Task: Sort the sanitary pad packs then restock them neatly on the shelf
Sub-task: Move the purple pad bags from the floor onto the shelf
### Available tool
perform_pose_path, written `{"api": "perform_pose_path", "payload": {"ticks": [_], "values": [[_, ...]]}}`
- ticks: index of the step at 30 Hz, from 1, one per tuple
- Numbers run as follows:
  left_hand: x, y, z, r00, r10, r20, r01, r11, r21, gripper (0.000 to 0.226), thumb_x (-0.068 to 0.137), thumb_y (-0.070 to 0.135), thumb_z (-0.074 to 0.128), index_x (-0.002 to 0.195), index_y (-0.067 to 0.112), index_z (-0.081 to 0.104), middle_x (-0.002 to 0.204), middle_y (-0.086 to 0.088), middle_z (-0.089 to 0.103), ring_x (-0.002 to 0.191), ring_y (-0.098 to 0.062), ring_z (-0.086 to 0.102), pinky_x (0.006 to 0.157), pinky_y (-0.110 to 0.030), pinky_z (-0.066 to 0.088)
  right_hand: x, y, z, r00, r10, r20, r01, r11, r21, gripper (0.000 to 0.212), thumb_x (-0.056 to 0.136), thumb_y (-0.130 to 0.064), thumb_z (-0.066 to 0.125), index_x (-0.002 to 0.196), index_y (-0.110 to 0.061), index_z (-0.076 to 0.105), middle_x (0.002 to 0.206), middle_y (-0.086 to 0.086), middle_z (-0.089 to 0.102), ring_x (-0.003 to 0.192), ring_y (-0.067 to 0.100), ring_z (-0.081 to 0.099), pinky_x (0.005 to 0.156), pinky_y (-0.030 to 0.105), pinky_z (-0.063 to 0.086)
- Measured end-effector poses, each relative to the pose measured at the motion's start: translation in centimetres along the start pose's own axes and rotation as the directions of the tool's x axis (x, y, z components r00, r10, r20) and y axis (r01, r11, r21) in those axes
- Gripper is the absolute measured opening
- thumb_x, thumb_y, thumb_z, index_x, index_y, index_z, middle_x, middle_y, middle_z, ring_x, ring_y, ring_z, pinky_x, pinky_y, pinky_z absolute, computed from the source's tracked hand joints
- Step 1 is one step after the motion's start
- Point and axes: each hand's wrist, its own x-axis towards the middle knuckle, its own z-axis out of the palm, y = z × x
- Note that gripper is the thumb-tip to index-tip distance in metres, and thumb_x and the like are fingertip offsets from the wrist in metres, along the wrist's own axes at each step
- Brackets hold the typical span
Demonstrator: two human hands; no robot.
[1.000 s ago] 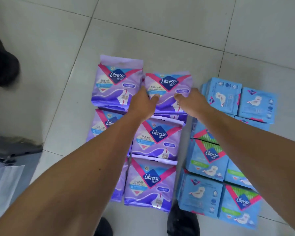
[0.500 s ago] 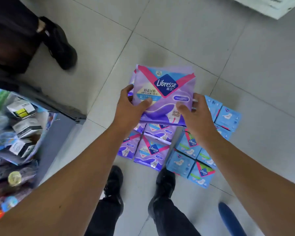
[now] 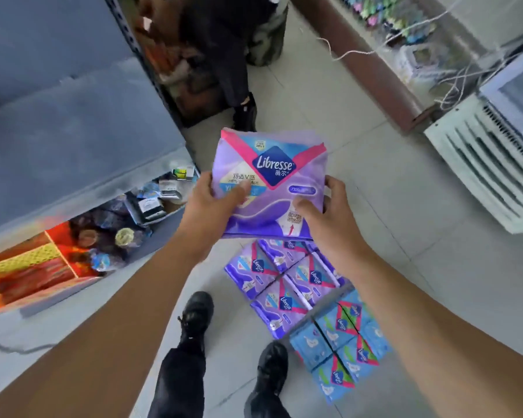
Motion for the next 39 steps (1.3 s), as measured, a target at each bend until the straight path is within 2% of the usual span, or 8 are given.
{"api": "perform_pose_path", "payload": {"ticks": [5, 9, 14, 20, 23, 26, 34, 39], "values": [[-4.6, 2.4, -10.4, 0.973, 0.045, -0.224, -0.064, 0.995, -0.08, 0.032, 0.083, 0.031, 0.075, 0.107, 0.017, 0.059, 0.103, -0.004, 0.074, 0.096, -0.026, 0.071, 0.086, -0.049, 0.057, -2.4, -5.0, 9.2, 0.974, -0.099, 0.205, 0.11, 0.993, -0.044, 0.045, 0.087, -0.025, 0.069, 0.123, -0.029, 0.043, 0.108, -0.003, 0.07, 0.094, 0.012, 0.07, 0.081, 0.038, 0.058], [-7.5, 3.0, -19.3, 0.933, 0.052, -0.357, -0.113, 0.982, -0.152, 0.026, 0.09, 0.027, 0.067, 0.113, 0.018, 0.057, 0.107, 0.001, 0.072, 0.096, -0.018, 0.071, 0.083, -0.044, 0.059, -4.5, -8.0, 18.0, 0.939, -0.16, 0.305, 0.181, 0.983, -0.042, 0.046, 0.088, -0.022, 0.07, 0.126, -0.024, 0.044, 0.109, -0.003, 0.069, 0.088, 0.006, 0.071, 0.068, 0.024, 0.057], [-10.7, 1.6, -31.0, 0.842, 0.08, -0.533, -0.194, 0.968, -0.161, 0.044, 0.085, 0.028, 0.071, 0.12, 0.021, 0.047, 0.113, -0.002, 0.068, 0.097, -0.019, 0.071, 0.071, -0.034, 0.059, -7.1, -9.0, 30.2, 0.891, -0.195, 0.41, 0.256, 0.962, -0.099, 0.046, 0.086, -0.027, 0.07, 0.123, -0.032, 0.043, 0.106, -0.006, 0.069, 0.089, 0.009, 0.071, 0.079, 0.041, 0.06], [-13.8, -0.4, -43.8, 0.803, 0.099, -0.588, -0.215, 0.968, -0.131, 0.055, 0.077, 0.033, 0.074, 0.122, 0.014, 0.049, 0.11, 0.0, 0.069, 0.096, -0.014, 0.071, 0.072, -0.033, 0.06, -10.3, -8.8, 43.3, 0.853, -0.238, 0.465, 0.329, 0.936, -0.125, 0.048, 0.085, -0.025, 0.072, 0.123, -0.032, 0.045, 0.1, -0.017, 0.064, 0.09, 0.001, 0.066, 0.079, 0.038, 0.06], [-14.2, -1.4, -48.0, 0.778, 0.094, -0.622, -0.217, 0.968, -0.126, 0.046, 0.082, 0.028, 0.073, 0.12, 0.014, 0.051, 0.11, -0.002, 0.07, 0.096, -0.016, 0.071, 0.072, -0.032, 0.059, -11.3, -8.3, 47.8, 0.835, -0.245, 0.493, 0.362, 0.919, -0.157, 0.048, 0.084, -0.028, 0.072, 0.123, -0.032, 0.044, 0.097, -0.021, 0.062, 0.09, -0.002, 0.064, 0.078, 0.034, 0.059], [-14.3, -2.2, -51.0, 0.764, 0.086, -0.64, -0.205, 0.972, -0.114, 0.038, 0.085, 0.024, 0.071, 0.118, 0.017, 0.054, 0.11, 0.0, 0.069, 0.098, -0.016, 0.071, 0.074, -0.033, 0.059, -12.0, -8.2, 50.7, 0.815, -0.25, 0.523, 0.395, 0.9, -0.184, 0.048, 0.087, -0.032, 0.07, 0.127, -0.028, 0.043, 0.104, -0.018, 0.06, 0.093, -0.002, 0.062, 0.073, 0.025, 0.059], [-14.2, -2.2, -55.7, 0.711, 0.099, -0.697, -0.121, 0.993, 0.018, 0.044, 0.085, 0.032, 0.068, 0.125, 0.023, 0.053, 0.114, 0.002, 0.067, 0.101, -0.015, 0.068, 0.073, -0.035, 0.061, -11.8, -8.8, 55.7, 0.767, -0.232, 0.599, 0.446, 0.863, -0.237, 0.045, 0.09, -0.04, 0.066, 0.126, -0.029, 0.042, 0.109, -0.015, 0.059, 0.096, 0.006, 0.065, 0.067, 0.024, 0.06], [-12.1, -1.7, -59.0, 0.7, 0.105, -0.707, -0.136, 0.991, 0.012, 0.046, 0.085, 0.03, 0.069, 0.126, 0.019, 0.051, 0.114, -0.001, 0.067, 0.101, -0.015, 0.069, 0.079, -0.042, 0.061, -9.9, -9.6, 59.7, 0.744, -0.338, 0.577, 0.549, 0.801, -0.239, 0.047, 0.088, -0.04, 0.068, 0.127, -0.03, 0.044, 0.12, -0.004, 0.058, 0.1, 0.008, 0.062, 0.069, 0.026, 0.059]]}}
